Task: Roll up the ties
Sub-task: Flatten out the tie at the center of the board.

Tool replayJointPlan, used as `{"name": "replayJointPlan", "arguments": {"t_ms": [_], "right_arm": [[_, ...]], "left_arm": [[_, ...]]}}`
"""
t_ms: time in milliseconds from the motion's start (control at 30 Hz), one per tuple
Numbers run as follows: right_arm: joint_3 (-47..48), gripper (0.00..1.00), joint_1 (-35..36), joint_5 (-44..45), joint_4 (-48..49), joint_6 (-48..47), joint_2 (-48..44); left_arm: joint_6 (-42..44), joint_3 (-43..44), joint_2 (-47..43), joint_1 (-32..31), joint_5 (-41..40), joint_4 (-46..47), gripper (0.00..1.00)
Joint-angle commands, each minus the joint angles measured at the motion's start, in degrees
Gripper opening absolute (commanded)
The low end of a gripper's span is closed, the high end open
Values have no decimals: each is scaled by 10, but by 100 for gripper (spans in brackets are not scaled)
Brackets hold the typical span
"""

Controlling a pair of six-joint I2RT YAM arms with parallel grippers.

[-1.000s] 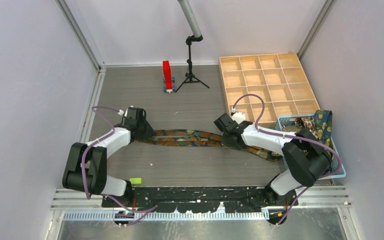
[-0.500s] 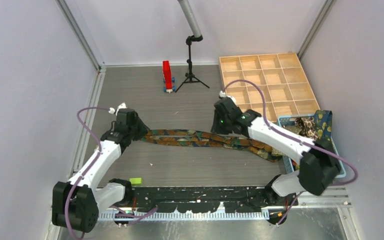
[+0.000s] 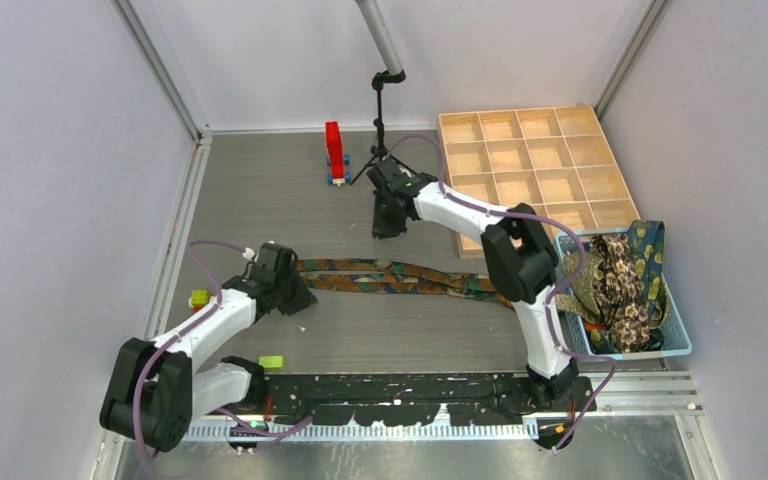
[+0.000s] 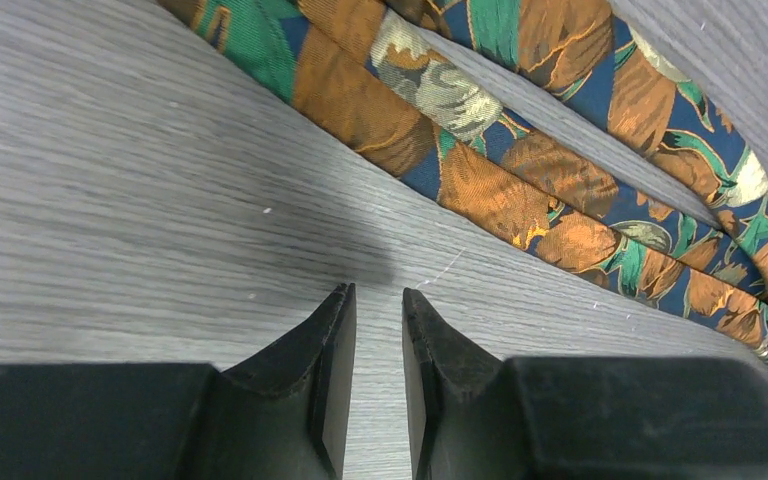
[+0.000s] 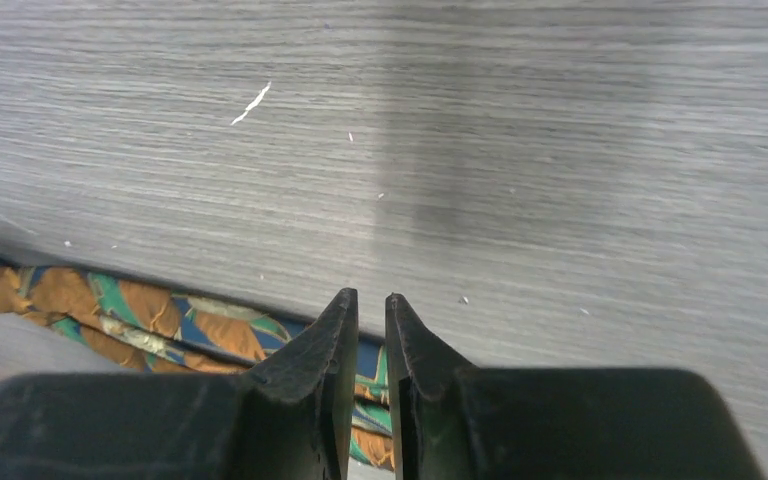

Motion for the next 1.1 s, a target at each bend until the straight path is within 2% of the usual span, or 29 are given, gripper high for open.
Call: {"name": "replayJointPlan", "arguments": {"t_ms": [0,233,600,933,1067], "right_arm": [[64,22,11,-33,-40,12,49],[81,22,36,-35,-62,16,84],[53,21,75,-32,-74,20,58],[37,20,87,-11,-81,23,23],[15,19,103,25,-78,23,13]], "left_arm": [[-24,6,43,-22,14,56,24],[-15,24,116,-30,25,100,22],[-7,29,170,-30,24,145,20],[-6,23,172,-30,16,150,20],[-1,23,151,-30,8,133,20]]}}
